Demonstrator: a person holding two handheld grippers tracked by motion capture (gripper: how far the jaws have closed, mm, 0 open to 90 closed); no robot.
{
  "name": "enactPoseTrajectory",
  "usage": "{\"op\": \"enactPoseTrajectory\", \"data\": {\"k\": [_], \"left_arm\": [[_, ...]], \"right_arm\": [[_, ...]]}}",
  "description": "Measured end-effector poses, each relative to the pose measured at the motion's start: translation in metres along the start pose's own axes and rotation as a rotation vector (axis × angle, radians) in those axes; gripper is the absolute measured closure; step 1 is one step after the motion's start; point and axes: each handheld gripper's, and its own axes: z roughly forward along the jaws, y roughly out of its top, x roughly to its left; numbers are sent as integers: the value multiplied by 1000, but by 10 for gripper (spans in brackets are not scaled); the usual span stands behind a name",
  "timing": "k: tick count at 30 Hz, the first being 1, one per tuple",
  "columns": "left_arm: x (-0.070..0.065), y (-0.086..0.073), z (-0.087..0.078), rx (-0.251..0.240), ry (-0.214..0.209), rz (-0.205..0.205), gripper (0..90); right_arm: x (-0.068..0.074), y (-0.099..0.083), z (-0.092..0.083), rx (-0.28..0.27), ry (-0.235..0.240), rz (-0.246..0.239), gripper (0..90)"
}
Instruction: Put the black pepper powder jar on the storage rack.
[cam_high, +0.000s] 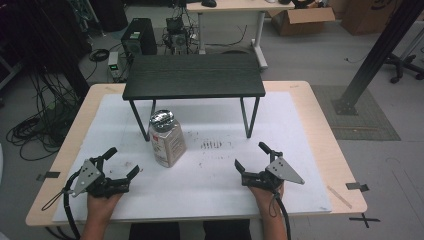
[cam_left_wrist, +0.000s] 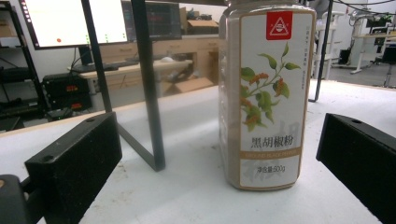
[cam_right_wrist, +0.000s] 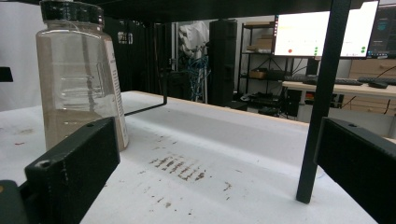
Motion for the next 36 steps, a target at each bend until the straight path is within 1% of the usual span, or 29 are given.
{"op": "enactPoseTrajectory", "data": {"k": [3,9,13,15,16,18,19,21,22,24,25,28,30,31,32,34,36], "left_arm": [[0,0,0,2,1,-5,5],[0,0,0,0,0,-1,4],[-1,0,0,-2,2,11,6],[0,0,0,2,-4,-1,6],[2,0,0,2,-14,-15,5],[2,1,0,6,-21,-17,3],[1,3,1,23,-35,-26,3],[-2,4,0,25,-38,-20,3],[-7,8,0,22,-43,-8,2],[-9,10,0,18,-46,-7,2],[-11,12,1,13,-49,-11,2],[-17,19,4,17,-57,-25,3],[-20,24,8,22,-64,-33,2],[-23,30,12,23,-66,-38,3],[-23,30,12,23,-66,-38,3],[-27,37,20,24,-66,-54,3],[-29,40,22,26,-63,-53,3]], "right_arm": [[0,0,0,0,1,0,0],[-1,0,0,3,2,6,0],[0,0,-1,-7,4,-4,0],[0,0,0,-2,4,-1,0],[0,0,0,-2,5,1,0],[0,0,0,-3,5,1,0],[0,0,0,-5,5,-4,0],[0,0,0,-4,4,-6,0],[0,0,0,-3,4,-4,0],[0,0,0,-3,4,-2,0],[0,0,0,-5,5,-3,0],[0,0,0,-5,4,-3,0],[0,0,0,-7,4,-3,0],[0,0,-1,-8,4,-3,0],[0,0,-1,-8,4,-3,0],[0,0,-1,-9,3,-3,0],[0,0,-1,-9,4,-3,0]]}}
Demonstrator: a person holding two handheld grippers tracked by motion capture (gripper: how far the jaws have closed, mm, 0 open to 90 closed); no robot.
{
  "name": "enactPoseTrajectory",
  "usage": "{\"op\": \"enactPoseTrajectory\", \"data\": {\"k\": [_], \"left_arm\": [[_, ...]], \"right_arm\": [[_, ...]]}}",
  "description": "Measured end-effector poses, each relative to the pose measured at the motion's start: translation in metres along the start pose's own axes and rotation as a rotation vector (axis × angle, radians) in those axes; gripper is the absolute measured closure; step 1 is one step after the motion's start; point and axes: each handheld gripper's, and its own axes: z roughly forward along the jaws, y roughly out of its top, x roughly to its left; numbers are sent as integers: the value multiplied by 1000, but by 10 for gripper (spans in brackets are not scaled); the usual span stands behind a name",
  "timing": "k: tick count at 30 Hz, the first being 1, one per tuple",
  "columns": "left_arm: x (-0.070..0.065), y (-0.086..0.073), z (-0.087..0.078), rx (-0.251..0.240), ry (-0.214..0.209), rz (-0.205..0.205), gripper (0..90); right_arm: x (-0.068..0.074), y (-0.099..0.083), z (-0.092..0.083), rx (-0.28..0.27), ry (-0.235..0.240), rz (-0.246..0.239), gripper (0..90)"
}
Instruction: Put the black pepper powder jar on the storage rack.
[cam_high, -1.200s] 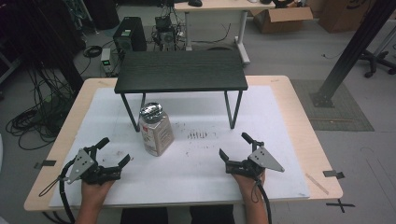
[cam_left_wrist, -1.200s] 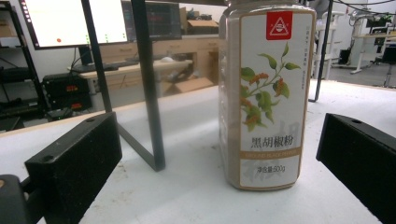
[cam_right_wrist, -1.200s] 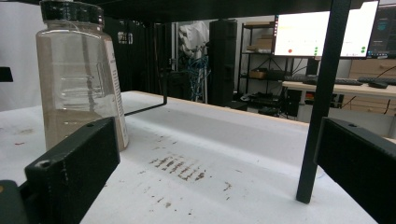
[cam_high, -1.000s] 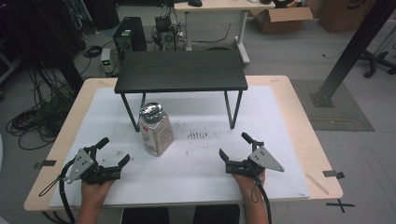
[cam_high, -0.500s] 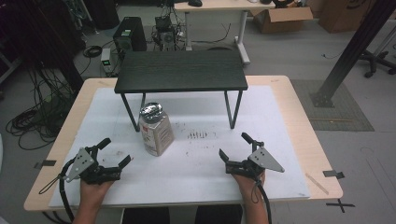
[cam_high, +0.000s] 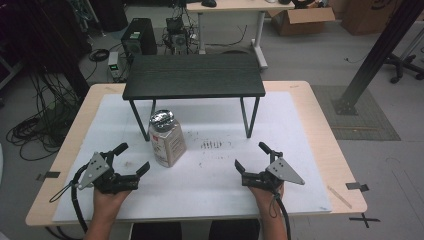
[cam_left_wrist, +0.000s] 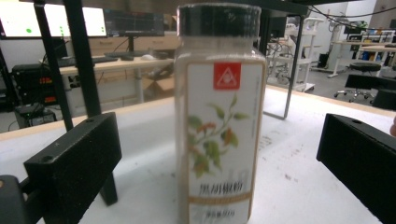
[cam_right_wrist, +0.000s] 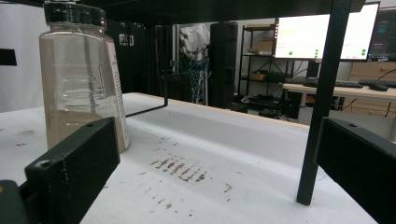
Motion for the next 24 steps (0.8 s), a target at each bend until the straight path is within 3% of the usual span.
{"op": "enactPoseTrajectory", "data": {"k": [11,24], "left_arm": [[-10,13,27,38,11,-7,3],[-8,16,40,65,32,-16,3]], "right_arm": [[-1,0,-1,-6,3,4,0],[-1,0,-1,-6,3,4,0]]}}
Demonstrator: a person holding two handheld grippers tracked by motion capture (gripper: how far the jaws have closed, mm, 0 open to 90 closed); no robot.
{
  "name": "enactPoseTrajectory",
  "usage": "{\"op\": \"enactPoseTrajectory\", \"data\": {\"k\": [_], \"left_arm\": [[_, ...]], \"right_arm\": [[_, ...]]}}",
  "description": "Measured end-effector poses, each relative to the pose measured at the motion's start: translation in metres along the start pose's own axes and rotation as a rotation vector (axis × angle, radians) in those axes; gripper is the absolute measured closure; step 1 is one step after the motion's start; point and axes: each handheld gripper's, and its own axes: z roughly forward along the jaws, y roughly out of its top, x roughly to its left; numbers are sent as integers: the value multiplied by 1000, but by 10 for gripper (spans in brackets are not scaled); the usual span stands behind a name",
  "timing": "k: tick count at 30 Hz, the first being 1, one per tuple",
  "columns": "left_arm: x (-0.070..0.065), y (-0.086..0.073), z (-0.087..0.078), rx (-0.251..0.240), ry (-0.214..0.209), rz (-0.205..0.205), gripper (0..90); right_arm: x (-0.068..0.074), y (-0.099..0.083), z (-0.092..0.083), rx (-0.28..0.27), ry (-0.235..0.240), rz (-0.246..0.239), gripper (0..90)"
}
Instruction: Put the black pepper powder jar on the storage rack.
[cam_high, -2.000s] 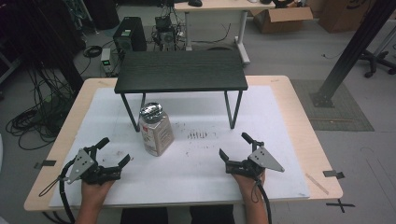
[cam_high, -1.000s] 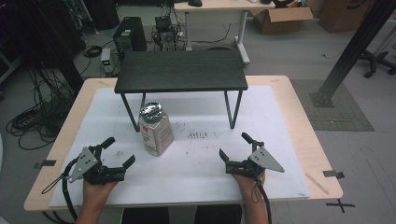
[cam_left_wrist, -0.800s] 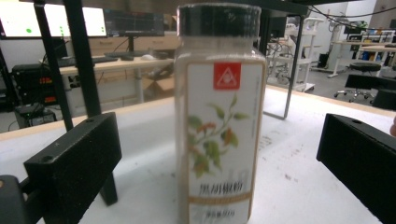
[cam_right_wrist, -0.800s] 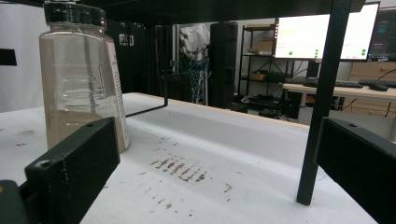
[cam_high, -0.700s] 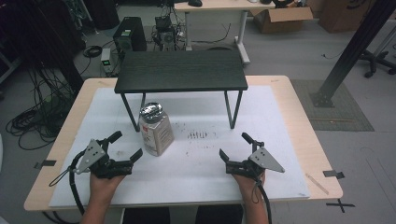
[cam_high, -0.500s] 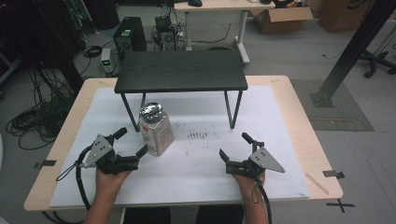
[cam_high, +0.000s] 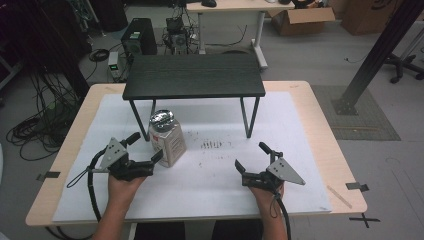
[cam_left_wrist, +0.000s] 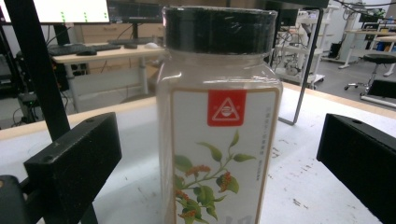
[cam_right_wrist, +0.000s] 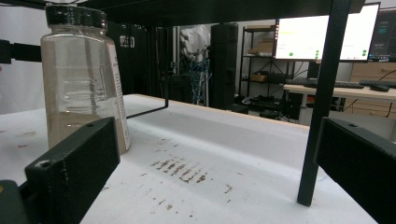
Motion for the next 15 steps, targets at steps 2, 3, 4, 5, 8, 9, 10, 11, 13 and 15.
{"op": "enactPoseTrajectory", "data": {"k": [2,3,4,5,8,9,10,11,13,15], "left_arm": [[0,0,2,8,2,2,3],[0,1,3,15,7,3,2],[0,1,3,15,7,3,3],[-1,1,4,17,5,3,2],[-1,2,7,23,5,10,3],[-1,3,8,25,5,13,3],[-1,4,9,26,5,12,2],[-2,4,10,26,6,14,2],[-2,6,13,34,8,17,3],[-2,6,16,35,12,22,3]], "right_arm": [[0,0,0,1,0,0,0],[0,0,0,1,0,0,0],[0,0,0,2,0,0,0],[0,0,0,2,0,0,0],[0,0,0,2,0,-1,0],[0,0,0,3,0,0,0],[0,0,0,3,0,0,0],[0,0,0,3,0,-1,0],[0,0,0,3,0,0,0],[0,0,0,3,0,0,0]]}}
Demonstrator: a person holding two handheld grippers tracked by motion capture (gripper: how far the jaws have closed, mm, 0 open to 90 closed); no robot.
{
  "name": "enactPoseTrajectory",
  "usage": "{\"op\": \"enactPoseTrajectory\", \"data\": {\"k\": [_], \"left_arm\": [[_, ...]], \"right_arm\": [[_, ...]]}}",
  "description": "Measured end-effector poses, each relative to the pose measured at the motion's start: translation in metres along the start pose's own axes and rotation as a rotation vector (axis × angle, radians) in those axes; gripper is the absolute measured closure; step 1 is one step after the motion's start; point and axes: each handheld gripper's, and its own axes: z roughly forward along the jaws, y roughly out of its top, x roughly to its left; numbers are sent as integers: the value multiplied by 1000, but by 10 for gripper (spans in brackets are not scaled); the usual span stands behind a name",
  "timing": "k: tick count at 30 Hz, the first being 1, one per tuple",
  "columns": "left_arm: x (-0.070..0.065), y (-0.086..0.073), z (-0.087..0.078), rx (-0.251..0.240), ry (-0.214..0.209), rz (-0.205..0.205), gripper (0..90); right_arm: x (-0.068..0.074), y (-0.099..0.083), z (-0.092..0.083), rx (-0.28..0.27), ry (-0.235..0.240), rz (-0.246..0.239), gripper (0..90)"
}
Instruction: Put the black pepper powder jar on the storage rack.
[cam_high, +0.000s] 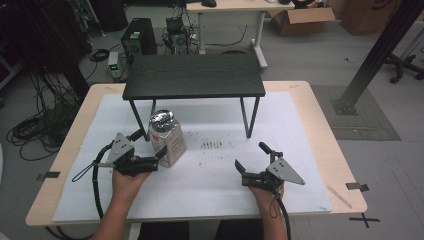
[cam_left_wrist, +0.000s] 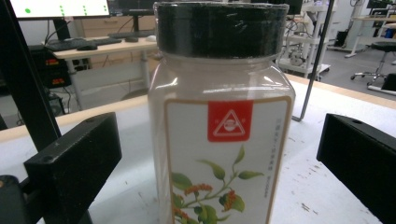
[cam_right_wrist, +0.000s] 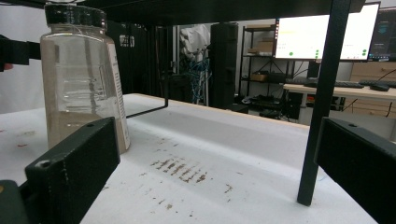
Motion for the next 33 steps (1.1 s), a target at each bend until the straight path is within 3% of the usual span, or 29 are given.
{"op": "enactPoseTrajectory", "data": {"k": [6,14,33], "left_arm": [[-1,0,5,9,-3,-11,3],[-6,7,16,23,1,15,3],[-6,15,39,39,33,0,3]], "right_arm": [[0,0,0,1,1,0,0],[0,0,0,0,2,1,0],[0,0,0,-4,3,3,0]]}}
